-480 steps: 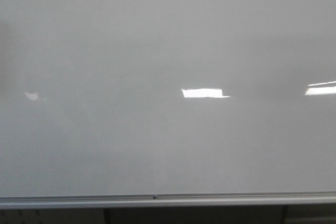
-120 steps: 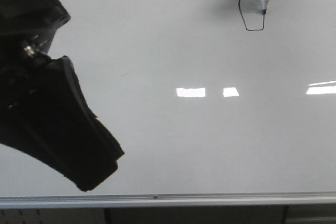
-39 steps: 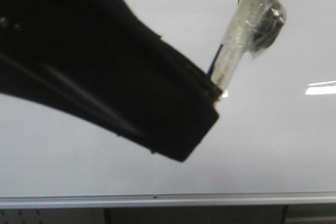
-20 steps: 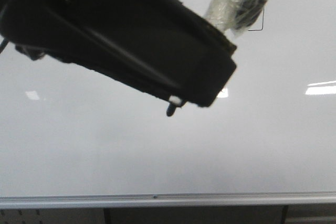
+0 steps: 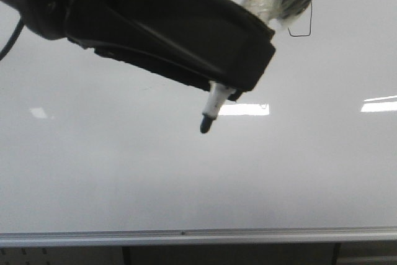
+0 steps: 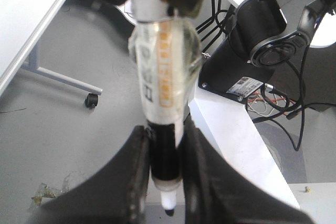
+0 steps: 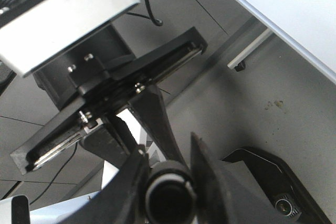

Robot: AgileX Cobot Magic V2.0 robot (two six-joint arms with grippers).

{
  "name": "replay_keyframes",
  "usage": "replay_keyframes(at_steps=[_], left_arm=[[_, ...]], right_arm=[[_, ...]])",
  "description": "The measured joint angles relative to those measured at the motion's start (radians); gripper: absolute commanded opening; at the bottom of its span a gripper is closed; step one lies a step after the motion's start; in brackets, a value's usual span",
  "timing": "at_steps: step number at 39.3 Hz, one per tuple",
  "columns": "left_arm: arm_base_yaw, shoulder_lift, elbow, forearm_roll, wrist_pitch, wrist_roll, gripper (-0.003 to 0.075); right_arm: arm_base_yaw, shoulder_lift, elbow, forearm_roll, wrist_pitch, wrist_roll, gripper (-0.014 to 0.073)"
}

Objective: Write number 0 on whiteboard

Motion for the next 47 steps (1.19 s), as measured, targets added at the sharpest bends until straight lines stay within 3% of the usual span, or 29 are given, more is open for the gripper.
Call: replay_keyframes(at_steps=[3, 11, 15, 23, 31, 40, 47], left_arm=[[0.0, 0.0, 0.0, 0.0, -0.002, -0.001, -0.002], [0.0, 0.0, 0.0, 0.006, -0.004, -0.001, -0.002], [0.0, 0.0, 0.0, 0.011, 0.004, 0.005, -0.002], [0.0, 0.0, 0.0, 0.121, -0.02, -0.039, -0.002], [0.036, 0.0, 0.0, 0.358, -0.135, -0.302, -0.0019], [0.257, 0.0, 0.0, 0.587, -0.222, -0.631, -0.0019], [0.491, 0.0, -0.002, 0.651, -0.233, -0.704, -0.0019]], right_arm=[[0.0, 0.0, 0.0, 0.0, 0.0, -0.007, 0.0018], [0.0, 0.0, 0.0, 0.001, 0.0, -0.016, 0.0301], [0.0, 0.0, 0.0, 0.027, -0.008, -0.035, 0.0363], [0.0, -0.049, 0.0, 0.034, -0.067, -0.091, 0.0363], [0.0, -0.189, 0.015, -0.021, -0.218, -0.103, 0.0361], [0.0, -0.426, 0.181, -0.115, -0.498, -0.109, 0.0351], [0.0, -0.63, 0.381, -0.117, -0.705, -0.111, 0.0162]])
